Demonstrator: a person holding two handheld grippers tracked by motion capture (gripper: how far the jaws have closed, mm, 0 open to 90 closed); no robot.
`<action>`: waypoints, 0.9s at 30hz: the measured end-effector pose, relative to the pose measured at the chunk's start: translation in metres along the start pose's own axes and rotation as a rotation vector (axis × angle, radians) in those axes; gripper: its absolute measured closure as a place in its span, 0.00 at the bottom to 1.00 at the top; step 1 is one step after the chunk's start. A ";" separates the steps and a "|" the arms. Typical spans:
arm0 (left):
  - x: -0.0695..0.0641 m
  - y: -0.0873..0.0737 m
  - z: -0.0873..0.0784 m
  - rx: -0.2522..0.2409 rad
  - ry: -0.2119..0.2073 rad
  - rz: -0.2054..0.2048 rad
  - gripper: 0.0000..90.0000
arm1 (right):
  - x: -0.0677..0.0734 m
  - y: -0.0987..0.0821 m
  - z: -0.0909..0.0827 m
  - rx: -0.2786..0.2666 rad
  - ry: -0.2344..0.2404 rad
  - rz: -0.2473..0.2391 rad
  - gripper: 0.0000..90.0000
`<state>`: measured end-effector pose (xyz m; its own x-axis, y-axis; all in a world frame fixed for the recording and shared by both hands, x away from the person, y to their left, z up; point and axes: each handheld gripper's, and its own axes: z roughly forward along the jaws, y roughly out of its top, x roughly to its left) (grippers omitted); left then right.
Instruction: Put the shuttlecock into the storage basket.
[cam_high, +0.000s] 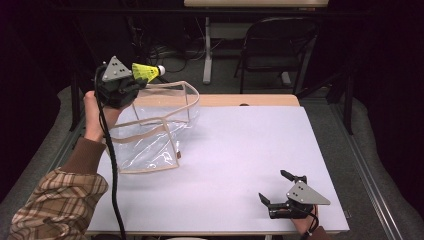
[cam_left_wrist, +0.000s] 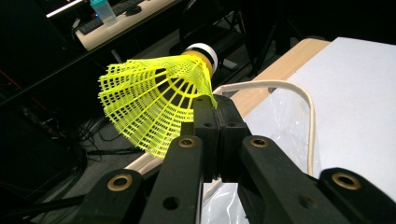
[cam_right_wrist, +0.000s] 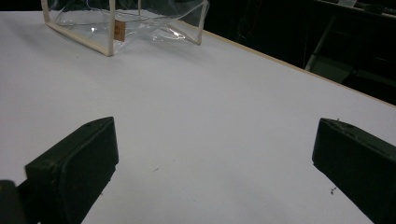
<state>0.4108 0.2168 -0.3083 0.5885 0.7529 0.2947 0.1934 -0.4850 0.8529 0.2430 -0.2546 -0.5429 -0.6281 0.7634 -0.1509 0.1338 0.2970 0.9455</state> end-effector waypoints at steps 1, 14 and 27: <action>0.000 0.000 0.000 0.000 0.000 0.000 0.99 | 0.000 0.000 0.000 0.000 0.000 0.000 0.00; 0.006 -0.006 0.000 0.037 -0.001 -0.002 0.99 | 0.000 0.000 0.000 0.002 -0.001 -0.004 0.00; 0.009 -0.009 0.003 0.085 -0.021 0.008 0.99 | 0.000 0.000 0.000 0.006 -0.001 -0.004 0.00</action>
<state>0.4161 0.2266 -0.3148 0.6066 0.7398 0.2912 0.2540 -0.5275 0.8107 0.2432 -0.2545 -0.5429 -0.6276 0.7629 -0.1553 0.1357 0.3037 0.9430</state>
